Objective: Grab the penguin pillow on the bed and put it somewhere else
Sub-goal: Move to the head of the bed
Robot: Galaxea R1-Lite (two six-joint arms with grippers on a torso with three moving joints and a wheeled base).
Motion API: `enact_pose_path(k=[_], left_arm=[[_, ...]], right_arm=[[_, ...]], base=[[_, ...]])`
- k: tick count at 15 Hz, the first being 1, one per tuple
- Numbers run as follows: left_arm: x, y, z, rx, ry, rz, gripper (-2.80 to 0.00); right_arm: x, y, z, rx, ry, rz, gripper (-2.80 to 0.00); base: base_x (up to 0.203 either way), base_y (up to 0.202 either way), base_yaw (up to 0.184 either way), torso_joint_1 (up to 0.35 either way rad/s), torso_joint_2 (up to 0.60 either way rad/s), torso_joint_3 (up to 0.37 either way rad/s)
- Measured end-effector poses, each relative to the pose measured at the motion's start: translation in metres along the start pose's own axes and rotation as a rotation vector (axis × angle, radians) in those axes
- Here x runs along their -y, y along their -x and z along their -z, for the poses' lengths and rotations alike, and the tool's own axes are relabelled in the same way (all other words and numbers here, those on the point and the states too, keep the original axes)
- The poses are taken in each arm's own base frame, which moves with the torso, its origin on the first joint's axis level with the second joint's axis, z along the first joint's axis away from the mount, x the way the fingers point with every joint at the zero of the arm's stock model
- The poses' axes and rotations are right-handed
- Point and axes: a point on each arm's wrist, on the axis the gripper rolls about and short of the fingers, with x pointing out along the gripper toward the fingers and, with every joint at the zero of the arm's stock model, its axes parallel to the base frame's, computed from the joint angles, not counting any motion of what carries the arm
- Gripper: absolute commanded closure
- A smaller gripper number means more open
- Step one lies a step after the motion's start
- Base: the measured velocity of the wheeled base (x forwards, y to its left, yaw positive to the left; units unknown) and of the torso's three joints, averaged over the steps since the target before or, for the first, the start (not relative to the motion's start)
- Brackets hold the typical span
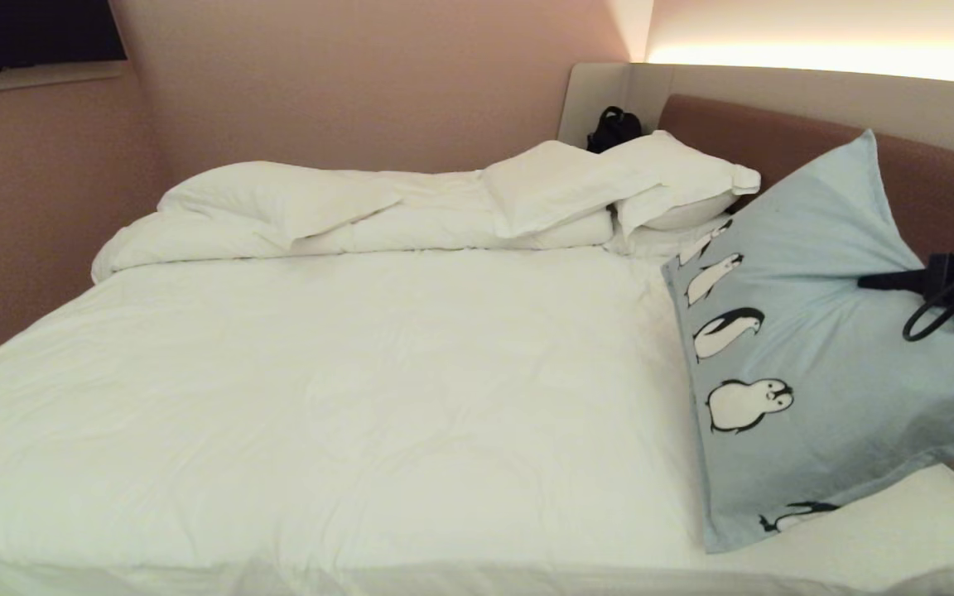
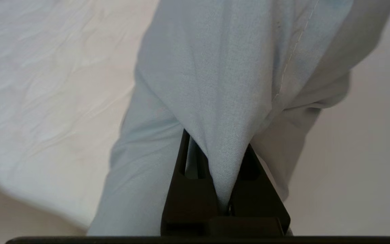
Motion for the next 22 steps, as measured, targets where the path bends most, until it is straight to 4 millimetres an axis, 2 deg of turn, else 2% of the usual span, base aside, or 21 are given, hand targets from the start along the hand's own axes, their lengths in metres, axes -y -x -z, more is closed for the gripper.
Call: enact_pose_path(k=[2,4,6,8,10,13,16,20,22], left_arm=[[0.0,0.0,0.0,0.0,0.0,0.0,0.0],[0.0,0.0,0.0,0.001,0.0,0.0,0.0],[0.0,0.0,0.0,0.0,0.0,0.0,0.0],[0.0,0.0,0.0,0.001,0.0,0.0,0.0],[0.0,0.0,0.0,0.0,0.0,0.0,0.0],[0.0,0.0,0.0,0.0,0.001,0.0,0.0],[0.0,0.0,0.0,0.0,0.001,0.0,0.0],[0.0,0.0,0.0,0.0,0.0,-0.001,0.0],[0.0,0.0,0.0,0.001,0.001,0.0,0.0]], right_arm=[[0.016,0.0,-0.02,0.042,0.076,0.039,0.0],[0.036,-0.008,-0.027,0.04,0.13,0.084,0.0],[0.055,-0.021,-0.017,-0.014,0.146,0.133,0.0],[0.067,-0.028,-0.004,-0.083,0.153,0.185,0.0],[0.077,-0.022,0.004,-0.137,0.152,0.239,0.0],[0.091,0.004,0.012,-0.187,0.136,0.29,0.0],[0.092,0.024,0.016,-0.218,0.13,0.27,0.0],[0.082,0.018,0.02,-0.231,0.111,0.152,0.0],[0.072,0.017,0.015,-0.208,0.099,0.093,0.0]], base=[[0.0,0.0,0.0,0.0,0.0,0.0],[0.0,0.0,0.0,0.0,0.0,0.0],[0.0,0.0,0.0,0.0,0.0,0.0],[0.0,0.0,0.0,0.0,0.0,0.0],[0.0,0.0,0.0,0.0,0.0,0.0],[0.0,0.0,0.0,0.0,0.0,0.0],[0.0,0.0,0.0,0.0,0.0,0.0],[0.0,0.0,0.0,0.0,0.0,0.0],[0.0,0.0,0.0,0.0,0.0,0.0]])
